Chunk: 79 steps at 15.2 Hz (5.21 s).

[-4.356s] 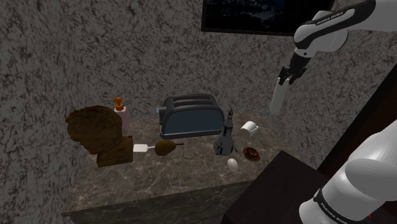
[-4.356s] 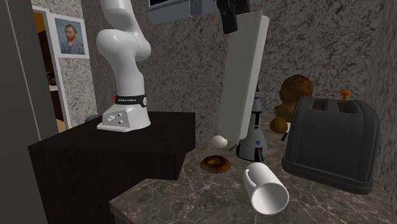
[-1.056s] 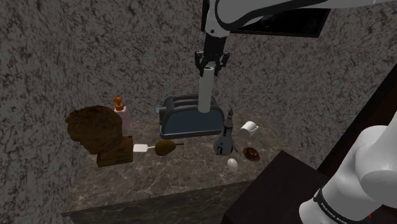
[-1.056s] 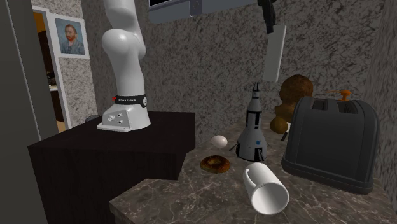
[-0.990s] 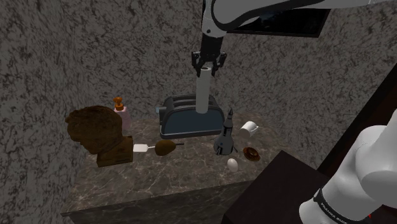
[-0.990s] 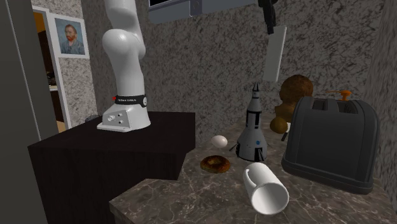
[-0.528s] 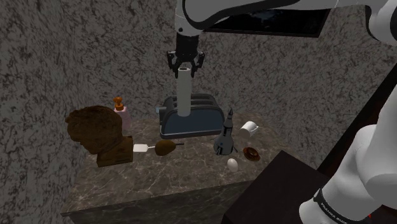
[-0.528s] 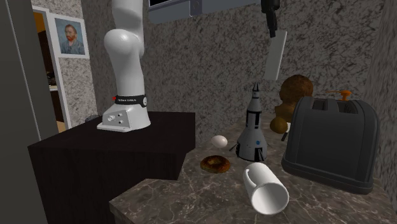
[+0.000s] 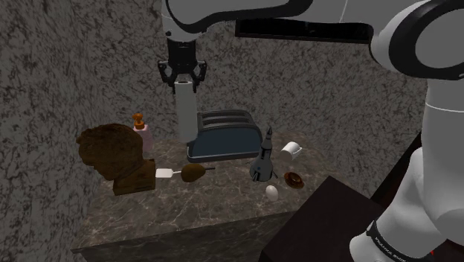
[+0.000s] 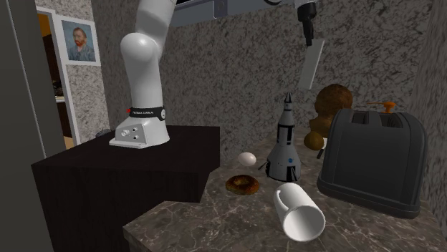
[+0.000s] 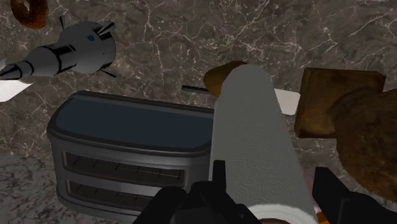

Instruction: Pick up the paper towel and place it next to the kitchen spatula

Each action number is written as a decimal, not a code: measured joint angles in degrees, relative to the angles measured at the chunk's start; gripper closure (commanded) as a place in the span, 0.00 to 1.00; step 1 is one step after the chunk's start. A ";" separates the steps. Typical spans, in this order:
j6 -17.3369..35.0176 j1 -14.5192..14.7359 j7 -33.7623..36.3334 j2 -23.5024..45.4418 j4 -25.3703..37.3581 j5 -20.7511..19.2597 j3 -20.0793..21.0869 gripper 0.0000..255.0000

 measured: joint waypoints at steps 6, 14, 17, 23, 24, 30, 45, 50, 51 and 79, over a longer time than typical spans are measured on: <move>-12.16 6.61 2.11 18.66 30.37 -2.52 -0.13 1.00; -6.96 6.98 4.21 18.83 24.91 -2.82 -0.01 1.00; -3.56 6.44 4.77 17.51 20.12 -2.81 0.08 1.00; 1.73 5.91 5.87 16.11 13.31 -2.95 0.15 1.00; 2.43 5.79 5.94 16.11 12.60 -2.98 0.13 1.00; 6.92 5.54 6.87 16.31 8.21 -3.30 0.03 1.00; 16.91 5.24 9.12 18.27 -0.04 -4.45 -0.49 1.00; 19.67 5.22 9.64 20.02 -1.06 -4.90 -0.78 1.00; 20.21 5.19 9.74 20.29 -1.35 -4.97 -0.84 1.00; 20.26 5.59 10.46 18.66 -3.10 -5.01 -0.67 0.00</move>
